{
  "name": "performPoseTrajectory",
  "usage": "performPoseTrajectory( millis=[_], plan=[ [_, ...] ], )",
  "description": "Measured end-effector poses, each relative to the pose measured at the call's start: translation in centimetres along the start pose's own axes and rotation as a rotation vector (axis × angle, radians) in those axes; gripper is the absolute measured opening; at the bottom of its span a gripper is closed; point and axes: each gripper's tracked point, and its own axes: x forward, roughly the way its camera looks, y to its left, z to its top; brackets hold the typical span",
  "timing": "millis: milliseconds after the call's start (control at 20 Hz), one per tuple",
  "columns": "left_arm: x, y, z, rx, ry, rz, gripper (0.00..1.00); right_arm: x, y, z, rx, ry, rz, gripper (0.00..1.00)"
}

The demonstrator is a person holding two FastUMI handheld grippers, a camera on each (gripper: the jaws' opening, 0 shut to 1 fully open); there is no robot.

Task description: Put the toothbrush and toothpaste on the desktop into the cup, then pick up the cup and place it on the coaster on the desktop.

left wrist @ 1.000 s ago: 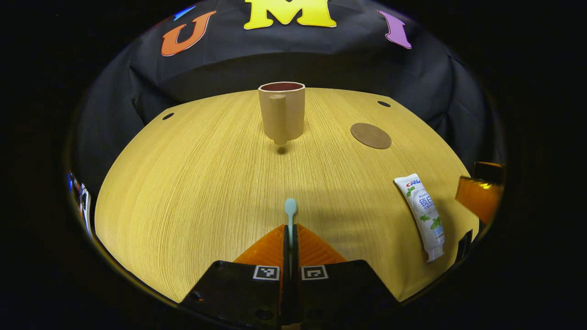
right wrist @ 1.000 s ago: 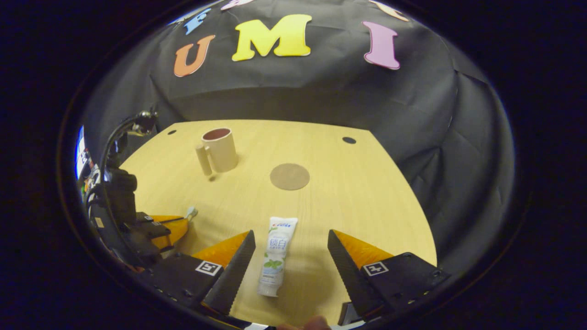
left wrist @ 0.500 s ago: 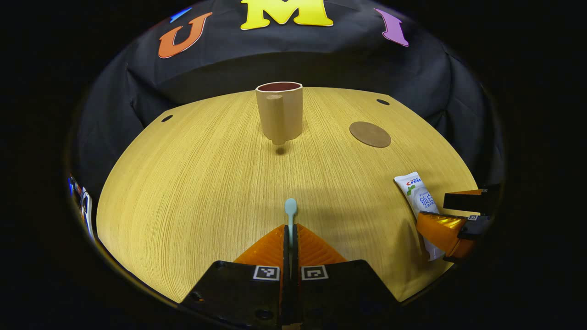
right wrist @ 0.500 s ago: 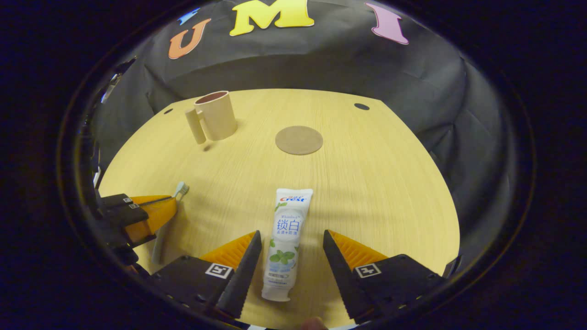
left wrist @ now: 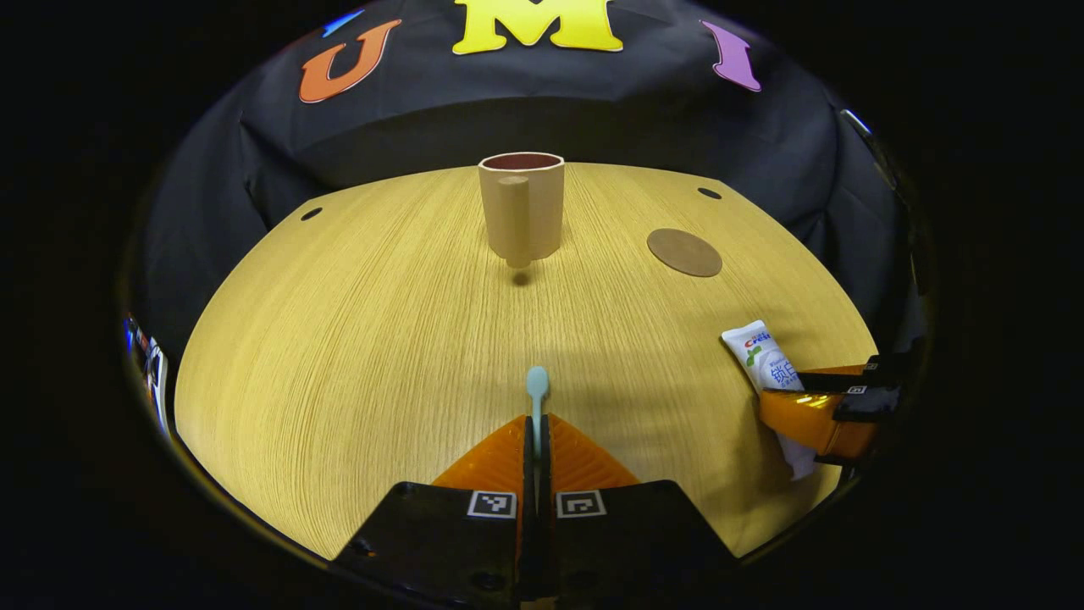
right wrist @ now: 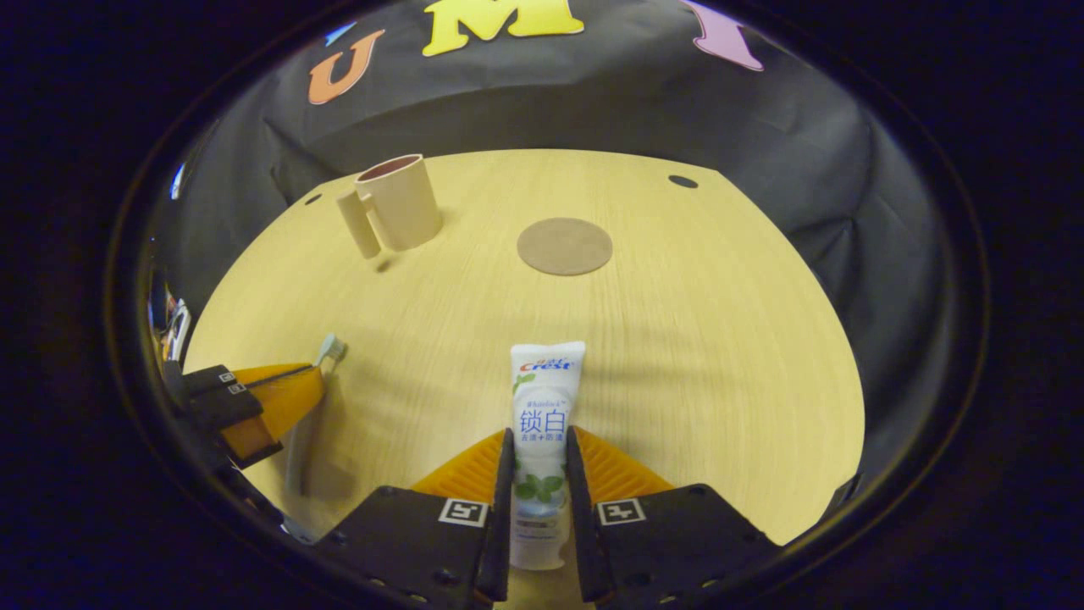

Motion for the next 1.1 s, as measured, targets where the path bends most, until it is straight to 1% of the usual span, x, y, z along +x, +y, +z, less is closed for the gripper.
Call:
performPoseTrajectory(
  millis=[50, 100, 150, 200, 300, 450, 600, 750, 900, 1100],
  plan=[
    [-0.3, -0.1, 0.2, -0.002, -0.011, 0.0, 0.03, 0.0, 0.1, -0.1, -0.006, 0.006, 0.005, 0.25],
    [-0.5, -0.1, 0.7, -0.006, -0.023, -0.002, 0.03, -0.2, 0.1, 0.2, -0.007, -0.002, 0.004, 0.25],
    [-0.5, 0.0, 1.2, -0.008, -0.035, -0.001, 0.03, -0.3, 0.1, 0.1, -0.009, 0.0, 0.008, 0.18],
    [-0.6, 0.1, 1.8, -0.01, -0.047, 0.0, 0.03, -0.4, 0.1, 0.2, -0.009, 0.0, 0.008, 0.17],
    [-0.8, 0.2, 3.1, -0.012, -0.076, 0.0, 0.03, -1.0, 0.1, 0.5, -0.008, -0.01, 0.016, 0.09],
    [-1.4, 0.6, 5.5, -0.022, -0.133, 0.004, 0.03, -2.3, 0.0, 1.3, -0.016, -0.042, 0.02, 0.09],
    [-2.4, 1.2, 8.7, -0.035, -0.21, 0.01, 0.03, -4.4, -0.1, 3.0, -0.024, -0.102, 0.028, 0.09],
    [-3.2, 1.8, 12.4, -0.031, -0.294, 0.023, 0.03, -6.9, 0.3, 4.8, -0.019, -0.154, 0.054, 0.09],
    [-3.9, 2.2, 16.6, -0.041, -0.387, 0.019, 0.03, -9.1, 0.2, 6.8, -0.021, -0.206, 0.055, 0.09],
    [-4.2, 2.7, 23.8, -0.075, -0.554, 0.004, 0.03, -11.0, -0.7, 9.2, -0.011, -0.265, 0.03, 0.08]
  ],
)
